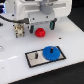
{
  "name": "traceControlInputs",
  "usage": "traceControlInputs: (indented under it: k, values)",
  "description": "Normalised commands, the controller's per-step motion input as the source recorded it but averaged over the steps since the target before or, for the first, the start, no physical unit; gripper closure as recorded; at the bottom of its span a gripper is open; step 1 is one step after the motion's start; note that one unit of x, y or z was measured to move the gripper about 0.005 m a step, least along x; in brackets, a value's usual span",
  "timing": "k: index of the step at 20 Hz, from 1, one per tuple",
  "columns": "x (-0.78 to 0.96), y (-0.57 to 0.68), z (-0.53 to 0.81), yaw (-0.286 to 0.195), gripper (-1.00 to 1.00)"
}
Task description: Insert the blue gear onto the right peg, followed by the red gear
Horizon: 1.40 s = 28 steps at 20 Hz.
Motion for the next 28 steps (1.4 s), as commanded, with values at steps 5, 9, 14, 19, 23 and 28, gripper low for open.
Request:
traceControlInputs:
  k: [5, 9, 14, 19, 23, 28]
  values:
    - [0.0, -0.09, -0.13, 0.0, -1.0]
    - [-0.04, -0.07, -0.14, 0.0, -1.0]
    - [-0.05, -0.08, -0.12, 0.0, 1.0]
    - [-0.09, -0.03, -0.13, 0.0, 1.0]
    - [-0.08, -0.09, -0.13, 0.0, 1.0]
    - [-0.15, -0.05, -0.09, 0.0, 1.0]
